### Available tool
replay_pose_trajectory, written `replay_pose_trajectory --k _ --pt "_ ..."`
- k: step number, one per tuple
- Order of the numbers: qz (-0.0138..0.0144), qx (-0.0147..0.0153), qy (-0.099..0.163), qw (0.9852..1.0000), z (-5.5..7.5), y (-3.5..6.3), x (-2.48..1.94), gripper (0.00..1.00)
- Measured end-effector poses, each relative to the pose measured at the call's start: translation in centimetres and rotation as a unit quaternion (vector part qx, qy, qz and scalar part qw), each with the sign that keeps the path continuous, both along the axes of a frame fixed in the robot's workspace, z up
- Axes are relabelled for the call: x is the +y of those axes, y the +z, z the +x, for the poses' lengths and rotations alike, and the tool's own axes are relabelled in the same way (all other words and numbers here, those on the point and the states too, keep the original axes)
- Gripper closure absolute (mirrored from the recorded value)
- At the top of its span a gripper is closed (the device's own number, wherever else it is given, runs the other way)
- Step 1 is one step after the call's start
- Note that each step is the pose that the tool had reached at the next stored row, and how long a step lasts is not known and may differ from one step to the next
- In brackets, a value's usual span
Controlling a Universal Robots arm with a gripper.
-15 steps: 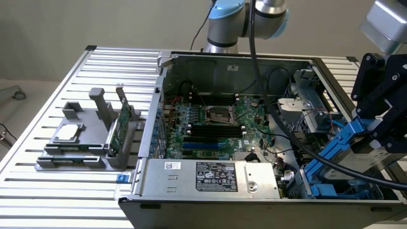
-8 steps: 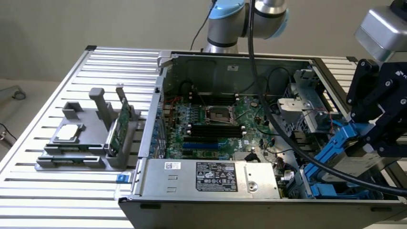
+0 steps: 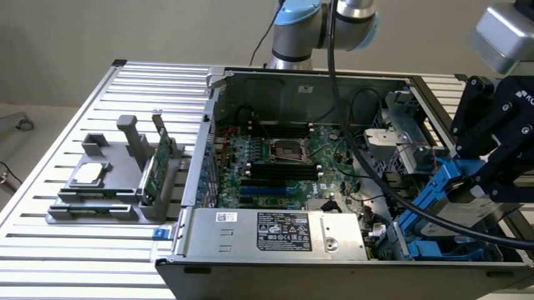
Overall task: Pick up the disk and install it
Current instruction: 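Insert the disk into the insertion slot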
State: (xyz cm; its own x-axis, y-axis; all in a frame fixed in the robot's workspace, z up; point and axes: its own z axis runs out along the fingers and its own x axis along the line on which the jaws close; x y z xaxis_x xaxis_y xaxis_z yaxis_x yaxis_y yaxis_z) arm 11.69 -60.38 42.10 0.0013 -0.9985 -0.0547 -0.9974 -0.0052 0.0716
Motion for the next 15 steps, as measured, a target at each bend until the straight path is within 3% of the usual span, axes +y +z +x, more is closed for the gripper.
replay_pose_trajectory --k 5,10,13,15 --pt "0.0011 0.0068 0.000 1.0000 0.9 -0.12 0.12 0.67" --pt "0.0095 0.0135 0.000 0.9999 1.4 -0.16 0.07 0.66" --pt "0.0119 0.0175 0.000 0.9998 1.5 -0.15 0.00 0.54" --pt "0.0127 0.0204 0.000 0.9997 1.5 -0.15 -0.01 0.54"
